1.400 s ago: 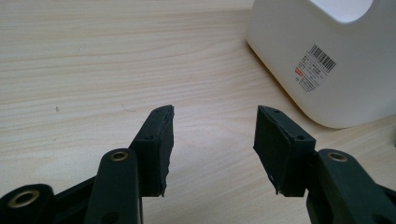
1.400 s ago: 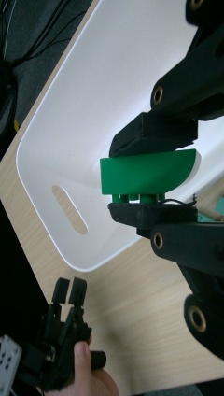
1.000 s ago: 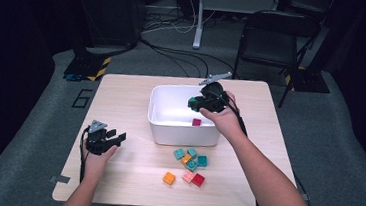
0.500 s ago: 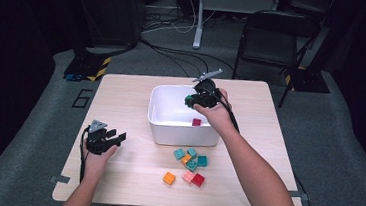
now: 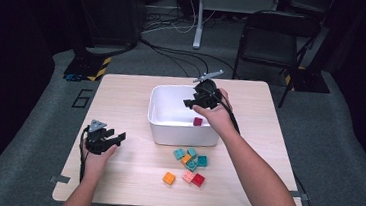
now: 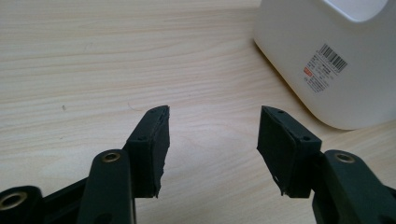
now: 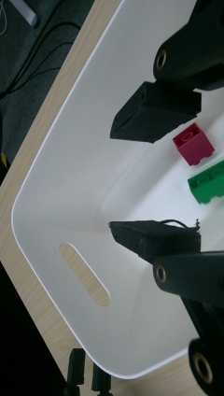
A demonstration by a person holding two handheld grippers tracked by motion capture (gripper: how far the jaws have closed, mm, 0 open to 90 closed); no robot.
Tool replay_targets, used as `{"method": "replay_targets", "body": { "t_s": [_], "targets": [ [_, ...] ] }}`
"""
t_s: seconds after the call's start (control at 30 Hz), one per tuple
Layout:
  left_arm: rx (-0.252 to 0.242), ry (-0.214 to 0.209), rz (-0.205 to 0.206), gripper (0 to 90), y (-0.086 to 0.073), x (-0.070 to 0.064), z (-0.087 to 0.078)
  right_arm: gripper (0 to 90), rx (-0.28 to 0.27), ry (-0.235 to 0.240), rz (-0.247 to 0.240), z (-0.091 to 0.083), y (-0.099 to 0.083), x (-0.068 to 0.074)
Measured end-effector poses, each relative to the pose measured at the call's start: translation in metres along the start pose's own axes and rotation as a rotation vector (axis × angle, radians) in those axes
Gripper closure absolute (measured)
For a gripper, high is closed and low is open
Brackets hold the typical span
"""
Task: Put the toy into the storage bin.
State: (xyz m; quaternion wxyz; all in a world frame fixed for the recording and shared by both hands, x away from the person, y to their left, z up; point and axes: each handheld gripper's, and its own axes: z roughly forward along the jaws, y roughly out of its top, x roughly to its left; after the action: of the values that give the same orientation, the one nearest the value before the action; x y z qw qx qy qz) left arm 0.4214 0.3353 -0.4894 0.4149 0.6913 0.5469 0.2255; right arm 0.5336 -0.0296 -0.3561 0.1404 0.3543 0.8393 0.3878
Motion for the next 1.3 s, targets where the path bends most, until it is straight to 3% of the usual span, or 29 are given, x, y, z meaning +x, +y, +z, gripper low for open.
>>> {"method": "replay_targets", "body": {
  "t_s": [0.17,0.3,0.77,1.0,1.3],
  "targets": [
    [0.004,0.011,-0.002,41.9,0.000,0.000,0.000,46.5,-0.010,0.009,-0.024,-0.015,-0.002,0.008],
    [0.014,-0.020,0.001,43.7,0.000,-0.001,0.001,46.3,-0.032,0.028,-0.029,-0.031,-0.007,0.017],
    [0.027,-0.025,-0.002,44.5,-0.002,-0.002,0.002,45.9,-0.069,0.008,-0.090,-0.071,-0.040,0.037],
    [0.025,-0.025,0.000,44.9,-0.001,-0.002,0.001,45.8,-0.078,-0.022,-0.113,-0.080,-0.061,0.044],
    [0.024,-0.025,-0.002,44.9,-0.002,-0.002,0.002,45.2,-0.084,0.000,-0.088,-0.082,-0.077,0.049]
  ]
}}
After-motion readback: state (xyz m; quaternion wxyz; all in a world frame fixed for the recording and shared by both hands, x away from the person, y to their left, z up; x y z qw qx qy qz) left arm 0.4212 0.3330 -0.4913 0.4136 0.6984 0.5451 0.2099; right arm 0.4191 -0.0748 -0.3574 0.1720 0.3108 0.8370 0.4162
